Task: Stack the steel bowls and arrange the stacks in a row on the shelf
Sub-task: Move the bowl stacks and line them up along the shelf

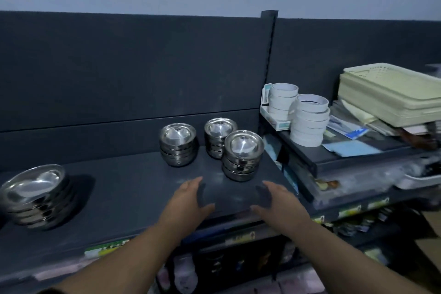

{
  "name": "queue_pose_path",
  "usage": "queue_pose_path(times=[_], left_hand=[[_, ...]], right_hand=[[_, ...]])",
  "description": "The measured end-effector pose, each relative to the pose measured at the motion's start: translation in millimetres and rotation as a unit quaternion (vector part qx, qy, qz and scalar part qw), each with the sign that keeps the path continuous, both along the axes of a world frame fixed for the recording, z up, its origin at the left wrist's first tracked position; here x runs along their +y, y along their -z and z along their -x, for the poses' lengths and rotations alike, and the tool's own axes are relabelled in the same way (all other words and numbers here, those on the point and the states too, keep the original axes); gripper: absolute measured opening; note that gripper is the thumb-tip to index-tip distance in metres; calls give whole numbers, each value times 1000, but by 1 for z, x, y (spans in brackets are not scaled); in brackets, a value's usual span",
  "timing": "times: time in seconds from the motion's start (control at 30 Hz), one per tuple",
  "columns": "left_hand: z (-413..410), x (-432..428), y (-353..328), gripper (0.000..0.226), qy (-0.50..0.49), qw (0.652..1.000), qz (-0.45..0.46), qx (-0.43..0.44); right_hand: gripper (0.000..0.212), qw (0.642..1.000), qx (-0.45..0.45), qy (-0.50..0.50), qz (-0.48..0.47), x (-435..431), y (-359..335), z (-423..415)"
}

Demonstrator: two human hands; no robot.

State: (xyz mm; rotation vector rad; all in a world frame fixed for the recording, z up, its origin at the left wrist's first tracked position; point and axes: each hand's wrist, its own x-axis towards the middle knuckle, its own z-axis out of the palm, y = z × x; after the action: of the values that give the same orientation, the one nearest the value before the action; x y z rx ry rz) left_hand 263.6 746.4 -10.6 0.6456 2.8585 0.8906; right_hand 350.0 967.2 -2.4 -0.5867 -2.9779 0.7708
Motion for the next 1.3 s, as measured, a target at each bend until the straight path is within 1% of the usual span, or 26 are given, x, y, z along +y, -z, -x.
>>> queue_pose_path(times=[0.2,0.3,0.4,0.53,0.63,0.73,0.9,1.0,1.07,1.2,1.3], left_hand=[[54,42,13,84,26,1000,-8,6],[80,55,22,88,41,999,-31,-17],[99,64,30,94,55,997,-30,-44],[113,74,40,99,79,993,-36,-75],[115,79,45,100,89,989,-71,-93],[112,84,48,101,69,988,-100,-99],[96,88,47,95,31,984,-147,-95],[79,84,46,91,3,982,-167,-92],[66,78,44,89,-28,982,-169,-79],[41,55,36,89,-85,973,-197,-79],[25,30,30,84,-126,969,-202,-67]], right_hand=[[86,999,11,33,8,28,7,41],[89,999,3,48,10,35,11,64],[86,998,0,55,19,39,16,83],[75,997,12,61,44,42,25,99],[79,996,19,55,63,44,29,104],[86,995,38,42,79,47,30,105],[83,990,72,4,120,53,30,99],[86,987,78,-30,138,53,30,96],[89,985,84,-51,144,50,32,94],[85,977,104,-98,158,32,30,91],[87,970,111,-131,173,8,29,91]])
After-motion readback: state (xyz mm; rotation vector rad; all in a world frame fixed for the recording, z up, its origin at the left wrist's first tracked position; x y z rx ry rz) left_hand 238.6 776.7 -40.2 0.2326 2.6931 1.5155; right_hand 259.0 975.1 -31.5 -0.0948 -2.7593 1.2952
